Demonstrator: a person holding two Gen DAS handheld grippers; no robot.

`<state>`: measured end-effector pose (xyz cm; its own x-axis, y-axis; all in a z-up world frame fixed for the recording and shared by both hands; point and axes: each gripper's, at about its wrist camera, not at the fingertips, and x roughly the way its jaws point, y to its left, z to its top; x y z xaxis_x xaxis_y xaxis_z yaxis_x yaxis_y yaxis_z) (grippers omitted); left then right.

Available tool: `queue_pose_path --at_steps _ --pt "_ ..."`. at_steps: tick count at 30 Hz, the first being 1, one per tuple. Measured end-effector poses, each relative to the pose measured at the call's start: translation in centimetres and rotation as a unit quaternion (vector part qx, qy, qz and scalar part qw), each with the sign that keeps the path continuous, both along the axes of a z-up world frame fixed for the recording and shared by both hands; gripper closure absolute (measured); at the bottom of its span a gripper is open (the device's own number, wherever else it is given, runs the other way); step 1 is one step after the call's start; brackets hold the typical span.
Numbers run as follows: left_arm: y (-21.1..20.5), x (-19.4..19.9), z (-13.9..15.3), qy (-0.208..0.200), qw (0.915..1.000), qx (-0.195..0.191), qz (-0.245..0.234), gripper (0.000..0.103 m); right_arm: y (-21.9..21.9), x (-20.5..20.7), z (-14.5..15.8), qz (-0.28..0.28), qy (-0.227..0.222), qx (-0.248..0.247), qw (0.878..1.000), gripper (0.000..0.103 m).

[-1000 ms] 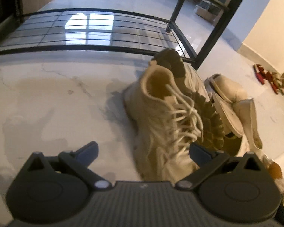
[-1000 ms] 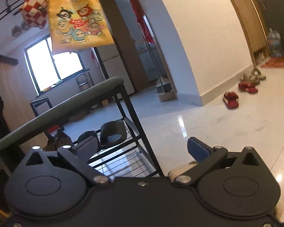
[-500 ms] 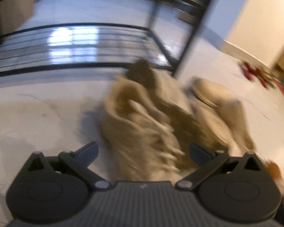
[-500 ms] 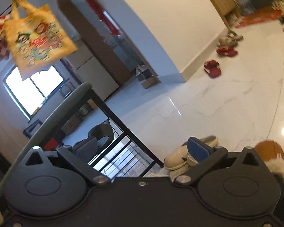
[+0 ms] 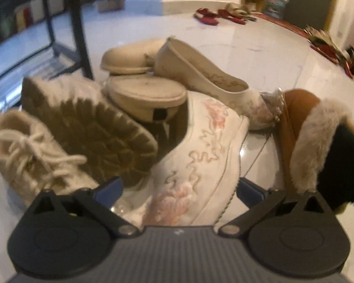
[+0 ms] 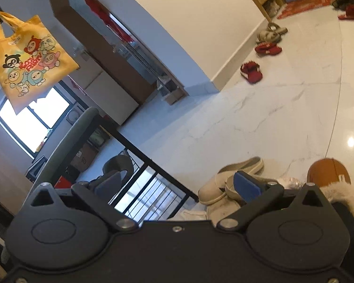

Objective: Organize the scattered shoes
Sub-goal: 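Grasp the white pink-embroidered shoe with the left tool and lift it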

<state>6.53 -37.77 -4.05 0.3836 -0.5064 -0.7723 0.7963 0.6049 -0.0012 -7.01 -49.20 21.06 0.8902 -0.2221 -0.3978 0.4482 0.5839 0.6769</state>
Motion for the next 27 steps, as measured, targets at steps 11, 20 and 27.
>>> queue_pose_path --at_steps 11,20,27 --pt "-1.6 -0.6 -0.4 0.04 0.9984 0.019 -0.035 0.049 0.1 0.6 -0.1 0.005 0.011 0.014 1.0 0.0" --pt "-1.5 -1.3 0.0 0.052 0.9979 0.027 -0.029 0.052 0.5 1.0 -0.1 0.014 0.015 0.011 1.0 0.0" --pt "-1.4 -1.6 -0.1 0.054 0.9979 0.028 -0.022 0.052 0.0 0.6 -0.2 0.016 0.017 0.015 1.0 0.0"
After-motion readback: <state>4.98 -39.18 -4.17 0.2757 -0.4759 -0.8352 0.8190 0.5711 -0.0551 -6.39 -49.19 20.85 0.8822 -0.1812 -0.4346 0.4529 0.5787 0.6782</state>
